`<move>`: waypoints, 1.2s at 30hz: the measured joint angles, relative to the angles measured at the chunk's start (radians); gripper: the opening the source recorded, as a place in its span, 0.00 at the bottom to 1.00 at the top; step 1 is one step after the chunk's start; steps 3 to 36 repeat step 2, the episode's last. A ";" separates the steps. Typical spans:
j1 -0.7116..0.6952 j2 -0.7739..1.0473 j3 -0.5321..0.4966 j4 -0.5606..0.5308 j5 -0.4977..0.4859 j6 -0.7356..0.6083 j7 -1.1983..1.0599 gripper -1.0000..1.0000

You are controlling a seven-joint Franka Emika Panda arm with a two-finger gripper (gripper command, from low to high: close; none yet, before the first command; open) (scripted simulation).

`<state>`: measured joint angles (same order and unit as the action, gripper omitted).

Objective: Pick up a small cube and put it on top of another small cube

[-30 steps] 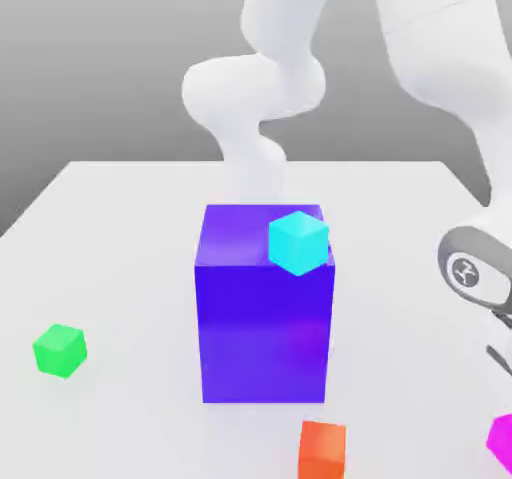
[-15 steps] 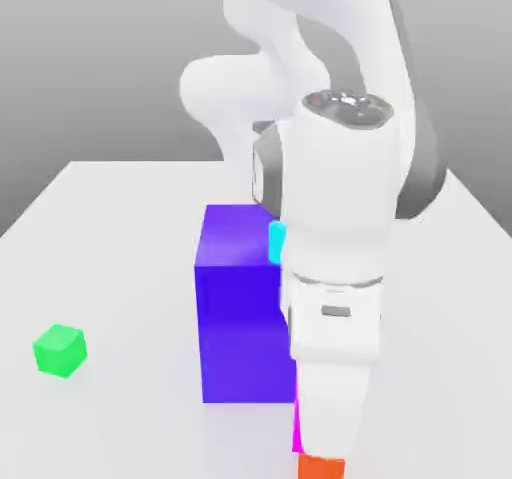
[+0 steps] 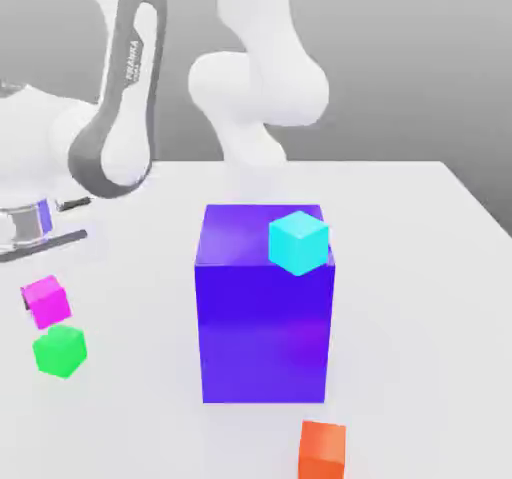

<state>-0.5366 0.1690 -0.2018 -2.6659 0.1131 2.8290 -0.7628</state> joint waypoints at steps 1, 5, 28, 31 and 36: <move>0.000 0.000 0.000 0.000 0.000 0.000 0.000 1.00; 0.000 0.000 0.000 0.000 0.000 0.000 0.000 1.00; 0.000 0.000 0.000 0.000 0.000 0.000 0.000 1.00; 0.000 0.000 0.000 0.000 0.000 0.000 0.000 1.00; 0.000 0.000 0.000 0.000 0.000 0.000 0.000 1.00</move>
